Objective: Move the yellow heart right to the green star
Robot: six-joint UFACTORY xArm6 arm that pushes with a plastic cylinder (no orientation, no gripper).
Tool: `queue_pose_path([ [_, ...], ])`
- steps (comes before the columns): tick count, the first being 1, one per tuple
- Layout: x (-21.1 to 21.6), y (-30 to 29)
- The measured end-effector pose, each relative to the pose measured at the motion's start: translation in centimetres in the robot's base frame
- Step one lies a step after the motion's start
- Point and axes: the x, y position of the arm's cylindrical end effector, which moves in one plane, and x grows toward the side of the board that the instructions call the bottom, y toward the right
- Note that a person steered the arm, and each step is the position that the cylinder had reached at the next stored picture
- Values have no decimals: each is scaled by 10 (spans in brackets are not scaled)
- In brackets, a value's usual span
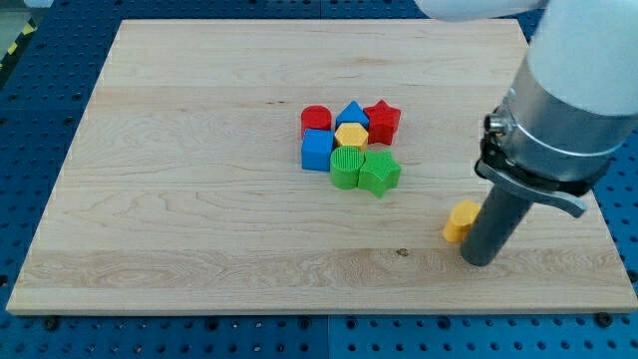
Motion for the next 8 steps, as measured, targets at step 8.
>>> queue_pose_path([
  [8,-50,3],
])
